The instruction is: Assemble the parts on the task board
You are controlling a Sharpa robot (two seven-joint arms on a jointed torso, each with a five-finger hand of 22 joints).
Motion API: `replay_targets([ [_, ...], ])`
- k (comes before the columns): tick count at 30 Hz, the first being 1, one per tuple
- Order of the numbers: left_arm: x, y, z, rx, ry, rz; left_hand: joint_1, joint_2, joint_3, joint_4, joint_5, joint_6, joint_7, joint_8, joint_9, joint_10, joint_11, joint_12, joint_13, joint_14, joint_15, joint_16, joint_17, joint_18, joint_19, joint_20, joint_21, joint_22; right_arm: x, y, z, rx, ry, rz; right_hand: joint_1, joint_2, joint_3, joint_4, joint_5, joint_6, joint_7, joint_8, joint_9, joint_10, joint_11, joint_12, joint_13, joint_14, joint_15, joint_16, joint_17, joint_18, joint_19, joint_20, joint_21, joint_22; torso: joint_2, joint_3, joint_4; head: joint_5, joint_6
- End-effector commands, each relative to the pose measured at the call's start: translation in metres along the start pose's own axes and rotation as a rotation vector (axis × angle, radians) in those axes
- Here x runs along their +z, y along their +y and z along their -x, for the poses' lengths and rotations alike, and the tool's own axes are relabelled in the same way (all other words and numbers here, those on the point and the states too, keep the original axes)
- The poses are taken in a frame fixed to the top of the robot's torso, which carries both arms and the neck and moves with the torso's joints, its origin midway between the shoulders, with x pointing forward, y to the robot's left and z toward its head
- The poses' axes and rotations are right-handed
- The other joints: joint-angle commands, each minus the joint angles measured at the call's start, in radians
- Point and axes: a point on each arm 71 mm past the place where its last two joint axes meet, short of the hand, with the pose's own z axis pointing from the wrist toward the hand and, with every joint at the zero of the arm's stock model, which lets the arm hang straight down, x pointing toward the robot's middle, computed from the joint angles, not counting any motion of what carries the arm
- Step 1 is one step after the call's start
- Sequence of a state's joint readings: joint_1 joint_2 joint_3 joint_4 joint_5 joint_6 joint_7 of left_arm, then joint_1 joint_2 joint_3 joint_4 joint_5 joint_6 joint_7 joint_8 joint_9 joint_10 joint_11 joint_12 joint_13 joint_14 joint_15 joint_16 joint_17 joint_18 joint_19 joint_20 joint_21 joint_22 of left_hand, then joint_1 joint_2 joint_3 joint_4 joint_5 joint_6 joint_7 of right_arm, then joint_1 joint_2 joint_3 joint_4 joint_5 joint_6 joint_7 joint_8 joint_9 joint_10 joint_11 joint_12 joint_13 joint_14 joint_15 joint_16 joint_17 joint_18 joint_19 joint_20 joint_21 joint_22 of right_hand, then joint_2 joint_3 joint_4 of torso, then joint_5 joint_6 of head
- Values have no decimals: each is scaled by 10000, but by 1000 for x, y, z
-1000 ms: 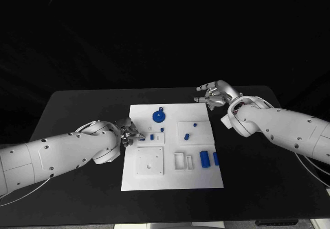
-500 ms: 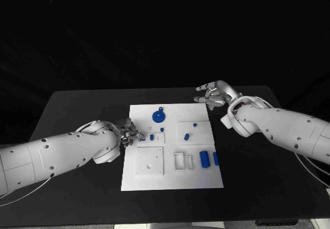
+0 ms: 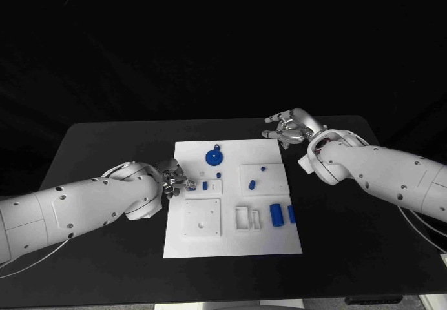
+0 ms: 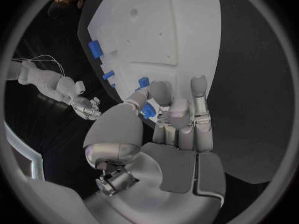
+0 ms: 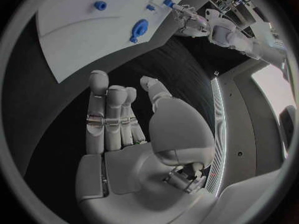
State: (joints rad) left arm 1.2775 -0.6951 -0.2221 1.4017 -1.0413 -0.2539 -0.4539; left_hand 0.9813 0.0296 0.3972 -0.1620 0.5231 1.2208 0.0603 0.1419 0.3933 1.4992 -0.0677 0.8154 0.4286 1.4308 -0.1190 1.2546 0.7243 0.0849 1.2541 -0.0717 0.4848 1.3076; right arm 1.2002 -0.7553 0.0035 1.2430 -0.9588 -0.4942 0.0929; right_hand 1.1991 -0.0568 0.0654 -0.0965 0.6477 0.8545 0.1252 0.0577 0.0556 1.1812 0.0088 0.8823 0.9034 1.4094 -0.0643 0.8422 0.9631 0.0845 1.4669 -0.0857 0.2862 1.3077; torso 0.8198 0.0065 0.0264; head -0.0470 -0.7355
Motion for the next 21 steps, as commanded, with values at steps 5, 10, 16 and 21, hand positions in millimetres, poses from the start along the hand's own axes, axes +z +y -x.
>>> replay_targets([
  [5, 3, 13, -23, 598, 1352, 673, 555, 22, 399, -331, -91, 2650, -1158, -68, -26, 120, -332, 1, -98, -31, -11, -83, -145, -96, 29, -91, -2, 188, 0, 1, -2, 17, 157, 103, -85, -14, 71, 39, 81, 102, -5, -10, 16, 32, -67, 14, 12, 37, -37, -10, 7, 132, 350, -5, 12, 334, -3, -9, 8, -12, -8],
  [10, 4, 12, -23, 826, 1718, 698, 670, -26, 371, -269, -130, 2645, -1152, -86, -25, 120, -326, 8, -121, -46, -4, -85, -160, -117, 14, -103, -14, 186, 0, 0, -3, 20, 165, 98, -85, -14, 71, 39, 81, 102, -5, -10, 16, 32, -67, 14, 12, 37, -37, -10, 7, 132, 350, -5, 12, 334, -2, -7, 3, -15, -17],
  [16, 6, 9, -23, 971, 1897, 672, 682, -26, 369, -259, -147, 2640, -1147, -93, -26, 120, -322, 1, -127, -57, 0, -92, -174, -121, 3, -104, -22, 185, 0, 0, -4, 26, 178, 97, -85, -14, 71, 39, 81, 102, -5, -10, 16, 32, -67, 14, 12, 37, -37, -10, 7, 132, 350, -5, 12, 334, 8, -7, -5, -17, -24],
  [21, 7, 6, -20, 1020, 1846, 620, 712, -39, 368, -231, -123, 2647, -1149, -103, -19, 122, -323, -2, -141, -59, -1, -84, -174, -127, 11, -111, -26, 186, 0, 0, -4, 29, 180, 95, -85, -14, 71, 39, 81, 102, -5, -10, 16, 32, -67, 14, 12, 37, -37, -10, 7, 132, 350, -5, 12, 334, 12, -8, -1, -24, -20],
])
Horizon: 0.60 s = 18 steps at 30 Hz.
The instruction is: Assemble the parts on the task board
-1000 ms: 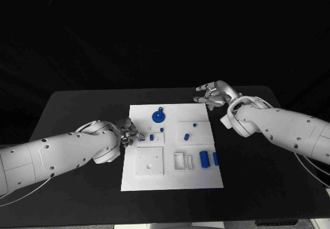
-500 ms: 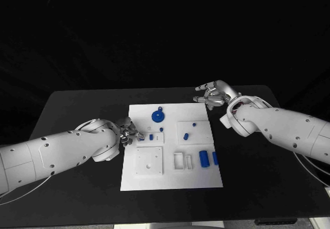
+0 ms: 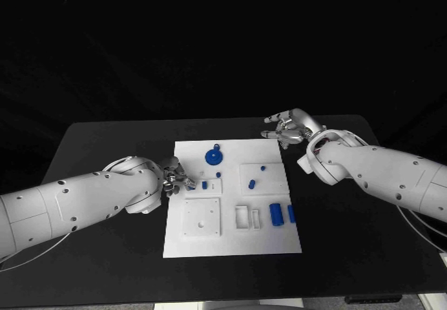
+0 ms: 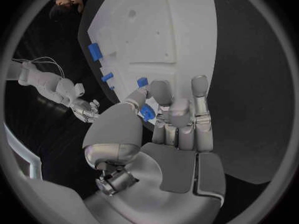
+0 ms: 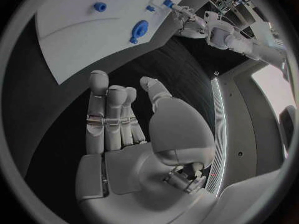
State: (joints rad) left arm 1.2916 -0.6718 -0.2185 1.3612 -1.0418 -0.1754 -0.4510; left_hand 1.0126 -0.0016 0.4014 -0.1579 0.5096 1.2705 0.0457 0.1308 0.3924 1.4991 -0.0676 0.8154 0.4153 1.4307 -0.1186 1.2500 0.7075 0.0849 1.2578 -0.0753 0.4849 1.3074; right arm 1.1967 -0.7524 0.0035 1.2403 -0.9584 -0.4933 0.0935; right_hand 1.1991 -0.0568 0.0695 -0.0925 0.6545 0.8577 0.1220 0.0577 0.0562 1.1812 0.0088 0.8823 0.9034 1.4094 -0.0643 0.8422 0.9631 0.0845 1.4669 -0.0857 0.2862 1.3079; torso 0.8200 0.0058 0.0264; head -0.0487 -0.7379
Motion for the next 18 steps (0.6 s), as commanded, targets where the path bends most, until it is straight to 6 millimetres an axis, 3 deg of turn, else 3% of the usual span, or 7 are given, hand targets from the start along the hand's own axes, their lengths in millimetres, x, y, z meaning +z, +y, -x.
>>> replay_targets([
  [1, 1, 7, -26, 641, 1424, 555, 399, 273, 325, -273, 12, 2150, -1003, 9, -10, 123, -323, -1, -9, -58, -4, -38, -6, -127, -26, -74, -26, 188, 0, 1, -2, 15, 147, 113, -86, -14, 30, -1, 13, 70, 27, -10, 9, 32, -67, 14, 12, 37, -37, -10, 7, 132, 350, -5, 12, 332, 7, 2, 4, -9, 1],
  [12, 2, 1, -28, 706, 1762, 451, 208, 343, 363, -200, 51, 2164, -1011, 24, 19, 122, -316, 30, -2, -60, 0, -25, 6, -138, -16, -78, -46, 182, 0, 1, -2, 21, 153, 119, -86, -14, 30, -1, 13, 70, 27, -10, 9, 32, -67, 14, 12, 37, -37, -10, 7, 132, 350, -5, 12, 332, -9, 13, 6, -26, -18],
  [18, 3, -1, -29, 663, 1857, 432, -47, 391, -2, 123, -750, 2145, -1032, 73, 44, 122, -312, 61, -1, -56, 6, -34, -8, -185, 29, -75, -156, 151, 0, 2, -2, 23, 152, 119, -86, -14, 30, -1, 13, 70, 27, -10, 9, 32, -67, 14, 12, 37, -37, -10, 7, 132, 350, -5, 12, 332, -5, 14, 9, -46, -13],
])
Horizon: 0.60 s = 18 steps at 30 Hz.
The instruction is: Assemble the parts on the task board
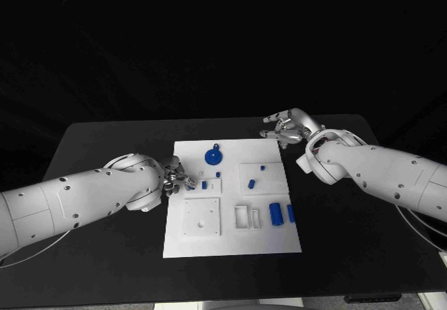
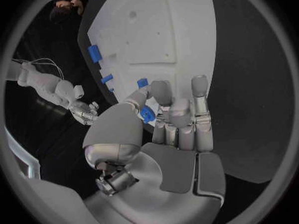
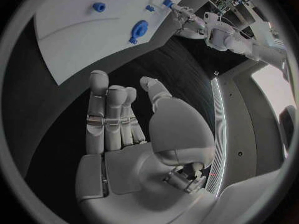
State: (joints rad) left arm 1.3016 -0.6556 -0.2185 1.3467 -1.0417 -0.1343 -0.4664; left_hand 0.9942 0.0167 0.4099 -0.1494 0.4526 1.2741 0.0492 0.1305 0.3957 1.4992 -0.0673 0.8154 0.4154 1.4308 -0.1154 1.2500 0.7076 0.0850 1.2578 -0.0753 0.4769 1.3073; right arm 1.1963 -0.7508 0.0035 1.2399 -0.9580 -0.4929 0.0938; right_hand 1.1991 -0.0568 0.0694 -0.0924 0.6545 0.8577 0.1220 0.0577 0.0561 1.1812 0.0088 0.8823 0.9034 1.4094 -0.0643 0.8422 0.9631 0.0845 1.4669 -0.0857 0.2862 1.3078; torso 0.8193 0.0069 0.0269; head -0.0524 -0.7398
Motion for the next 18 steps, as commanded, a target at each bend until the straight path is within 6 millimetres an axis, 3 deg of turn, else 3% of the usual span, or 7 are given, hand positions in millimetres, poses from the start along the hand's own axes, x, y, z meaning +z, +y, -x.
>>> replay_targets([
  [1, 1, 3, -31, 433, 1592, 318, 151, 204, -148, 92, -257, 2102, -1069, 83, 13, 122, -316, 62, -5, -57, -27, -37, -14, -189, 44, -75, -99, 152, 0, 1, -2, 13, 139, 112, -86, -14, 30, -2, 13, 70, 27, -10, 10, 32, -67, 14, 12, 37, -37, -10, 7, 133, 350, -5, 12, 333, 3, 1, 4, -9, 9],
  [5, 2, 2, -31, 413, 1565, 317, 166, 184, -295, 262, -407, 2091, -1073, 106, 13, 123, -317, 69, -12, -53, -29, -38, -15, -203, 76, -80, -167, 161, 0, 1, -2, 12, 137, 111, -86, -14, 30, -2, 13, 70, 27, -10, 10, 32, -67, 14, 12, 37, -37, -10, 7, 133, 350, -5, 12, 333, 0, -1, 3, -23, 16],
  [8, 2, 1, -31, 402, 1542, 314, 92, 164, -494, 492, -970, 2089, -1084, 117, 13, 123, -321, 70, -21, -52, -31, -40, -20, -215, 98, -80, -207, 160, 0, 1, -2, 13, 139, 112, -86, -14, 30, -2, 13, 70, 27, -10, 10, 32, -67, 14, 12, 37, -37, -10, 7, 133, 350, -5, 12, 333, 4, 1, 4, -33, 6],
  [15, 3, -1, -30, 354, 1439, 291, -55, 19, -913, 923, -1565, 2081, -1100, 134, 18, 124, -331, 72, -51, -51, -41, -62, -55, -239, 145, -94, -282, 164, 0, 1, -2, 14, 143, 114, -86, -14, 30, -2, 13, 70, 27, -10, 10, 32, -67, 14, 12, 37, -37, -10, 7, 133, 350, -5, 12, 333, 1, -2, 5, -45, 6],
  [18, 3, -1, -30, 331, 1388, 298, -27, 2, -976, 982, -1595, 2077, -1099, 140, 22, 124, -331, 74, -65, -46, -43, -60, -50, -253, 157, -107, -312, 164, 0, 1, -2, 13, 141, 111, -86, -14, 30, -2, 13, 70, 27, -10, 10, 32, -67, 14, 12, 37, -37, -10, 7, 133, 350, -5, 12, 333, 2, -6, 4, -49, 7],
])
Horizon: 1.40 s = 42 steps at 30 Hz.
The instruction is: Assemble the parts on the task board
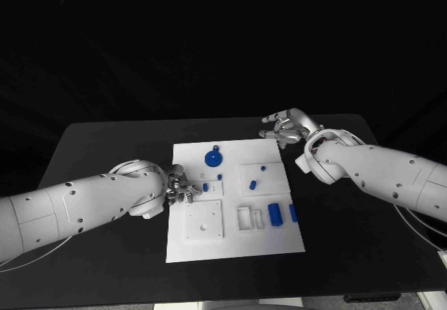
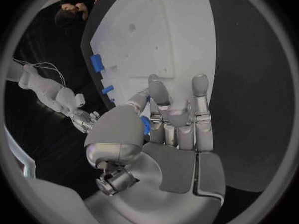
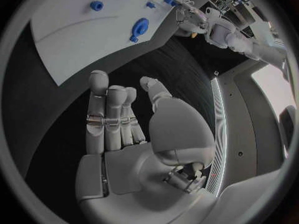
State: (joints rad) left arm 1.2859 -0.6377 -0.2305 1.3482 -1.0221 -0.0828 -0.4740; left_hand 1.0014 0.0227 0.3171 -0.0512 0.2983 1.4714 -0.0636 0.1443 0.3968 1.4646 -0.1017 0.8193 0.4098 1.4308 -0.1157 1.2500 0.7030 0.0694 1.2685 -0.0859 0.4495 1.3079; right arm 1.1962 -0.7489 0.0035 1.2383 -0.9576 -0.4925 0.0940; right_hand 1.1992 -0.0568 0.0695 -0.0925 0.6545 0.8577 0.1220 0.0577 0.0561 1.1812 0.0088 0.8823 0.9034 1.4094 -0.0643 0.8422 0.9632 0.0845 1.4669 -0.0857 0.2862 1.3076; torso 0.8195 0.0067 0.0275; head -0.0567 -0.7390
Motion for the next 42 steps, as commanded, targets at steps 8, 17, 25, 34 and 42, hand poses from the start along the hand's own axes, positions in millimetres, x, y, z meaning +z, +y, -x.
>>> replay_targets([
  [8, 2, 4, -8, 105, 397, 314, 99, 2, 28, -101, 105, 83, 36, 2, 4, 470, 16, 39, -50, -55, -40, -82, -44, -102, 77, -5, -99, 172, 0, 1, -1, 8, 134, 108, -90, -16, 37, 2, 19, 70, 27, -9, 11, 34, -67, 16, 15, 38, -37, -8, 9, 132, 350, -5, 15, 335, 0, -8, 5, -27, 12],
  [17, 2, 4, -7, 61, 308, 317, -51, -210, -172, -11, -224, 54, 30, 1, 11, 472, 13, 16, -93, -67, -44, -128, -113, -111, 81, -14, -124, 169, 0, 1, -1, 9, 133, 112, -99, -22, 51, 8, 30, 72, 28, -9, 11, 40, -68, 23, 20, 40, -36, -3, 13, 132, 350, -5, 21, 337, 0, -12, 2, -9, 23],
  [25, 1, 7, -6, 15, 250, 343, 363, -1384, -317, 1547, -1382, 138, 13, -2, -8, 475, 11, 0, -199, -83, -53, -201, -204, -137, 104, -35, -218, 168, 0, 1, -1, 2, 120, 100, -99, -22, 51, 8, 30, 71, 28, -9, 11, 39, -68, 22, 20, 40, -36, -3, 13, 132, 350, -5, 21, 337, -5, -15, 2, -3, 29],
  [34, 0, 12, -5, -100, 187, 387, 673, -1151, -1836, 1908, -1537, 142, 35, -4, 10, 474, 18, 4, -260, -85, -52, -224, -214, -155, 123, -47, -279, 171, 0, 0, -1, 10, 110, 81, -92, -21, 57, 0, 29, 68, 27, -8, 11, 37, -67, 19, 17, 41, -37, -5, 12, 133, 349, -5, 19, 336, -2, -17, 6, 3, 43],
  [42, -1, 12, -4, -167, 160, 370, 778, -1132, -1833, 1992, -1569, 134, 44, -11, 10, 475, 22, 3, -283, -90, -55, -241, -228, -159, 130, -51, -297, 171, 0, 0, -1, 12, 113, 71, -92, -21, 57, 0, 29, 68, 27, -8, 11, 37, -67, 19, 17, 41, -37, -5, 12, 133, 349, -5, 19, 336, -3, -17, 5, 29, 48],
])
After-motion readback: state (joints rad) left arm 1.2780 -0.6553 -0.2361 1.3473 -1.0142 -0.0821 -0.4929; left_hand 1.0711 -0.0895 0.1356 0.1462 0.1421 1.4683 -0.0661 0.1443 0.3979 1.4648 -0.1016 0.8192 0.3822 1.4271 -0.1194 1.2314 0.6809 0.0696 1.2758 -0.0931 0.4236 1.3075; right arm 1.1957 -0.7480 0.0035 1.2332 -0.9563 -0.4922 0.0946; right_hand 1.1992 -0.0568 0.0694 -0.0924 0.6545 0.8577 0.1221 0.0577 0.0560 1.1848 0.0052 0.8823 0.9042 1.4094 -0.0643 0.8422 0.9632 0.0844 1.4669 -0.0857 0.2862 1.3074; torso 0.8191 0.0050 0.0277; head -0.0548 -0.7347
